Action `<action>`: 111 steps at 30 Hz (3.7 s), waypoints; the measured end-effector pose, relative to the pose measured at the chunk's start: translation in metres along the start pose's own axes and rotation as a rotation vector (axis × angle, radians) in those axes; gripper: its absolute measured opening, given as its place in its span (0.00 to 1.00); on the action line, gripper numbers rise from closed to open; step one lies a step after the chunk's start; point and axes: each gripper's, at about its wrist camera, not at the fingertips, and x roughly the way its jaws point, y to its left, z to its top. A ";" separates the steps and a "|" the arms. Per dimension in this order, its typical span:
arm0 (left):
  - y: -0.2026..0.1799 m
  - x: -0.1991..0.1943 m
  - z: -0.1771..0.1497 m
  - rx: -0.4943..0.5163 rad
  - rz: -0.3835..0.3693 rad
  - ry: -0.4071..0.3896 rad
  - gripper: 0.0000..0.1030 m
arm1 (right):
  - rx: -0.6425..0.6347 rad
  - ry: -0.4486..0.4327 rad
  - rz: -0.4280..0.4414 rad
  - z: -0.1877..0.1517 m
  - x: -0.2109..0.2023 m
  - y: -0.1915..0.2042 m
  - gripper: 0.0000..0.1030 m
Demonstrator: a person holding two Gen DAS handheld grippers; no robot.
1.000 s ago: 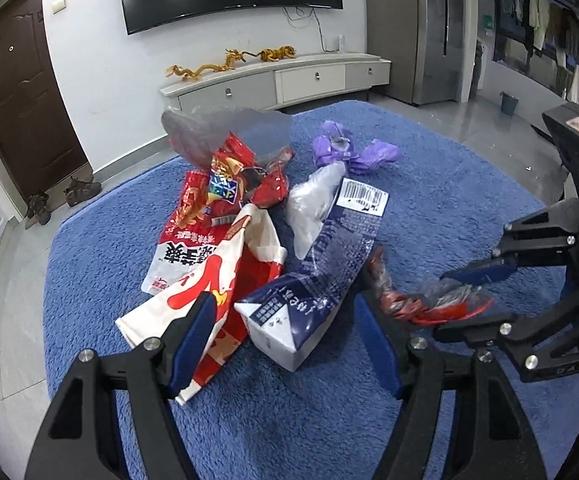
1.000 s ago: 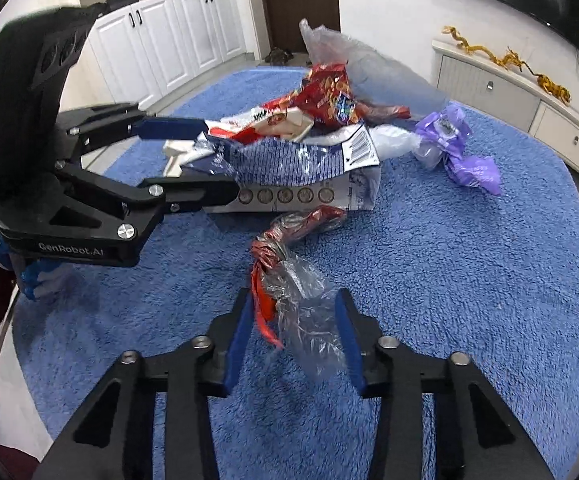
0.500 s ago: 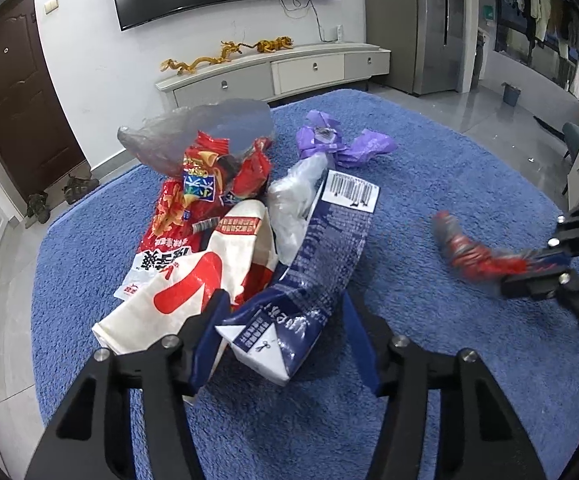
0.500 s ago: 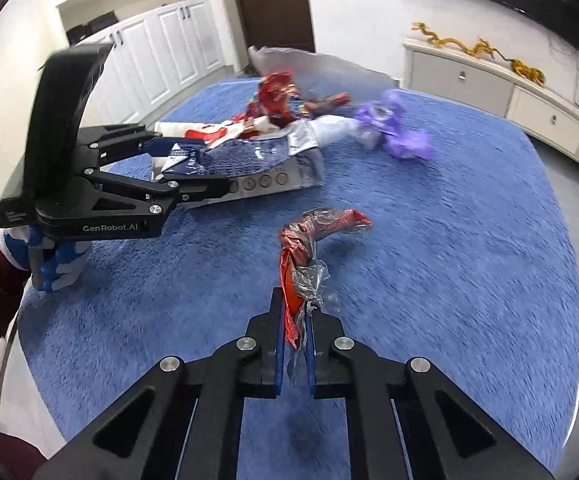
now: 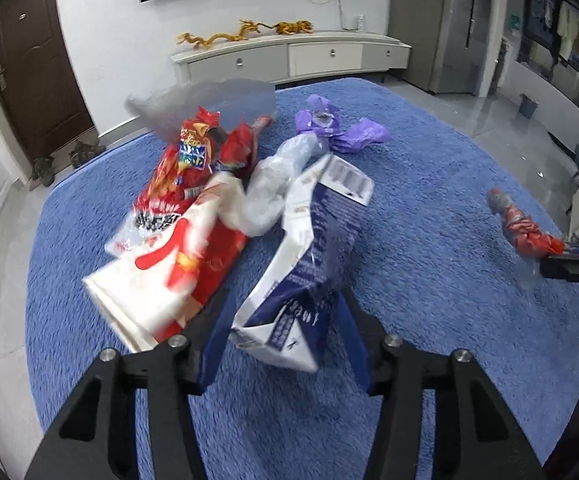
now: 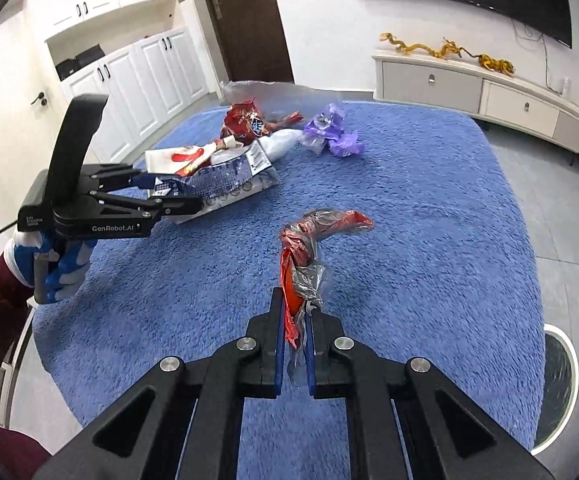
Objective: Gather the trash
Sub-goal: 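Grasp the red-and-clear wrapper with the right gripper while the left grasps the milk carton, then carry the carton and red wrapper to the black bin and release both, then move both open grippers back to the remaining trash on the rug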
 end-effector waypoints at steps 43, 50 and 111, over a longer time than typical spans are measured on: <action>-0.414 0.085 0.152 0.273 -0.459 0.116 0.26 | 0.597 -0.132 -0.326 -0.139 -0.087 -0.342 0.11; -0.440 0.131 0.165 0.212 -0.465 0.172 0.29 | 0.634 -0.088 -0.345 -0.141 -0.058 -0.371 0.23; 0.127 -0.019 -0.017 -0.549 0.096 -0.139 0.79 | 0.052 -0.059 -0.164 0.070 -0.001 -0.071 0.55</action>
